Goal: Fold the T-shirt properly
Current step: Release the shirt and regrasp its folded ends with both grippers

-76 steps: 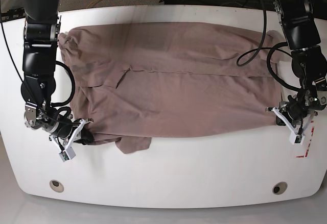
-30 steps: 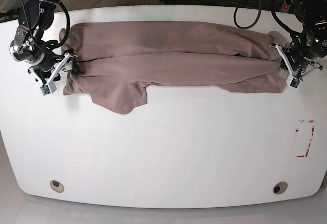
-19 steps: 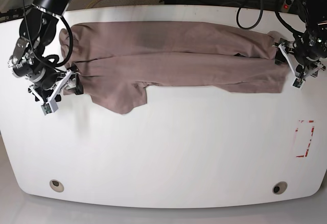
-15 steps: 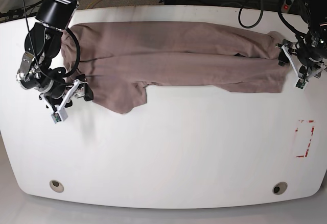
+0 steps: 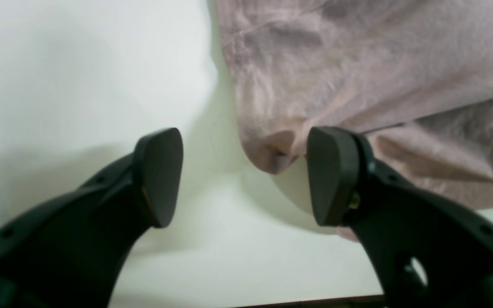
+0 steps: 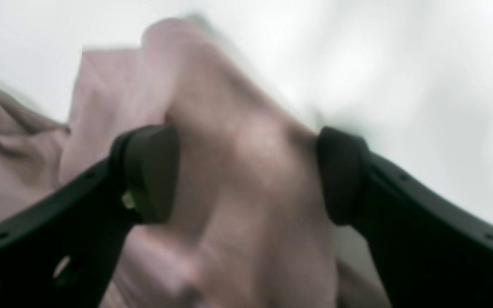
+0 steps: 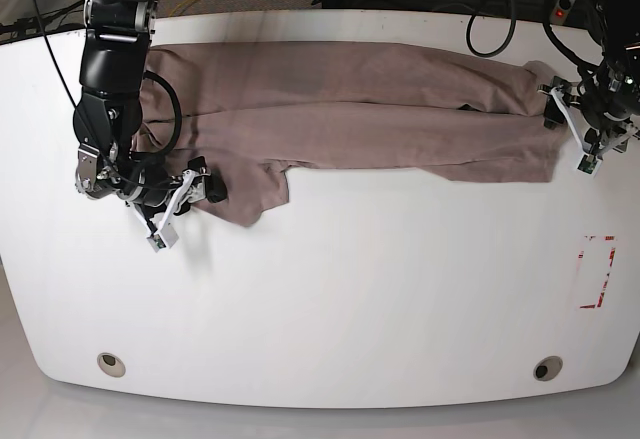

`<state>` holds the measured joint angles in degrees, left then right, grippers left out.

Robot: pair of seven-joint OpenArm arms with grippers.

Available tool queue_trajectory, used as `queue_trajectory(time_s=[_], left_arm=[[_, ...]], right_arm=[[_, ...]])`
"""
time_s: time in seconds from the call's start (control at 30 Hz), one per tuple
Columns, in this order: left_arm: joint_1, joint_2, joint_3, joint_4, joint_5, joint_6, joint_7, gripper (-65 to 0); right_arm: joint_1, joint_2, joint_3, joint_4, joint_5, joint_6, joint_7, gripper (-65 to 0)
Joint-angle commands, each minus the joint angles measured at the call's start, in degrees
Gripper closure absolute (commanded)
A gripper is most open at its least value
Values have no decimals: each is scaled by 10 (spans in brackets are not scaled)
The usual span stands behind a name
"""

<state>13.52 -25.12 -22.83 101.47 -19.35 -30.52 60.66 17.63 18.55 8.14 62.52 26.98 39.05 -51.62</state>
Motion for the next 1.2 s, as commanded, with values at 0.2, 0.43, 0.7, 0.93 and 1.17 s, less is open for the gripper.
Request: queue_trajectory(time_s=[0.2, 0.43, 0.7, 0.93, 1.17], left_arm=[[-4, -10, -3, 6, 0, 0, -6, -415], [-4, -9, 0, 6, 0, 0, -6, -414], [-4, -9, 0, 5, 1, 0, -6, -414], [-3, -9, 1, -10, 1, 0, -6, -414], [-4, -9, 1, -44, 1, 0, -6, -414]], right_arm=[[11, -3, -11, 3, 4, 4, 30, -266], [11, -4, -7, 8, 7, 7, 59, 0], [-25, 8, 40, 179, 11, 8, -14, 0], [-80, -1, 94, 340, 34, 9, -94, 0], [-155, 0, 143, 416, 124, 9, -135, 0]])
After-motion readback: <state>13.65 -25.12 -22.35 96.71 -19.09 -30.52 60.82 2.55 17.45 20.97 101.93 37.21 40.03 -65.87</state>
